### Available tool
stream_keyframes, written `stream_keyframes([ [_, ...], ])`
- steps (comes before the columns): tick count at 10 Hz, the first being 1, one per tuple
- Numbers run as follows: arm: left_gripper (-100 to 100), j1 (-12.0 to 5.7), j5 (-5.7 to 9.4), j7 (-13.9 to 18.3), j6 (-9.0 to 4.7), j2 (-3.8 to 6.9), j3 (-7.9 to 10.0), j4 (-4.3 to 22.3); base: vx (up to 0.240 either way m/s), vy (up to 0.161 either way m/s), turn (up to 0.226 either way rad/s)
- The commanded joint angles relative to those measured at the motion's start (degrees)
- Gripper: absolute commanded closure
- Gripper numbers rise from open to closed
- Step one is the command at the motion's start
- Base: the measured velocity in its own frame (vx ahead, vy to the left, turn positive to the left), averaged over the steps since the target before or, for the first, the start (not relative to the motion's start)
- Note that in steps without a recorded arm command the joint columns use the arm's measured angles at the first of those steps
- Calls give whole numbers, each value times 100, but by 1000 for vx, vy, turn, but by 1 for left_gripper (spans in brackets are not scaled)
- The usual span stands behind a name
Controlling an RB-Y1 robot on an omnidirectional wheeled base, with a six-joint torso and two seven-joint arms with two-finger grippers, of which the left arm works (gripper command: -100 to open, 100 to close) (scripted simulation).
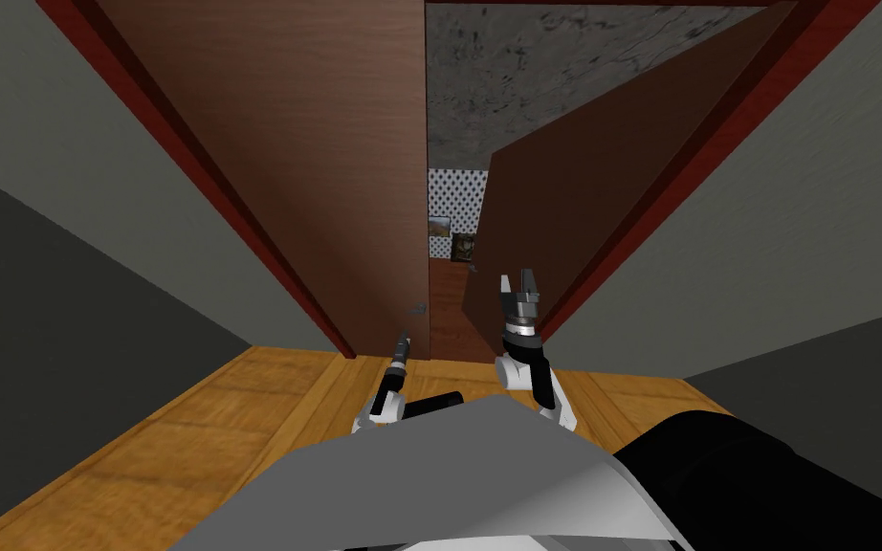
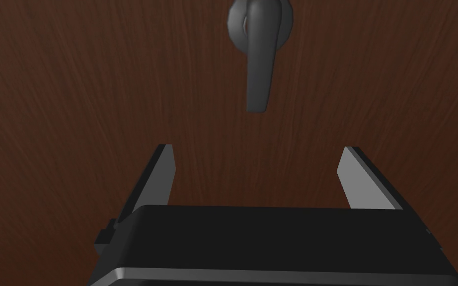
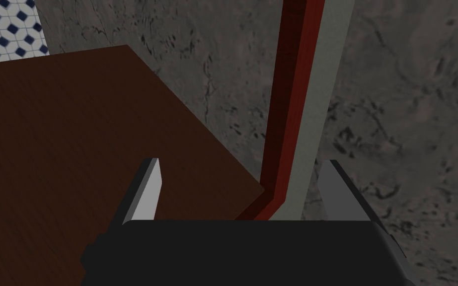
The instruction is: Push the door open
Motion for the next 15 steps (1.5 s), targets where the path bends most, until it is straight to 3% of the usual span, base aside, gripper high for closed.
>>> stream_keyframes([
  [1, -100, -62, 18, -8, -47, -41, -36, 159, 83, 29, -40],
  [3, -100, -127, 28, 2, -84, -65, -45, 284, 69, 25, -35],
  [4, -100, -152, 28, 11, -95, 91, -22, 323, 95, -6, -25],
  [7, -100, -174, 25, 25, -96, 190, 18, 351, 174, -41, -20],
  [9, -100, -193, 23, 36, -97, 174, 52, 376, 206, -51, -26],
  [11, -100, -212, 20, 49, -98, 51, 87, 402, 208, -64, -22],
  [12, -100, -229, 22, 51, -110, 83, 78, 439, 92, -20, -1],
  [13, 100, -229, 22, 51, -110, 83, 78, 439, -12, 0, 4],
  [15, 100, -229, 22, 51, -110, 83, 78, 439, -21, 7, -14],
])
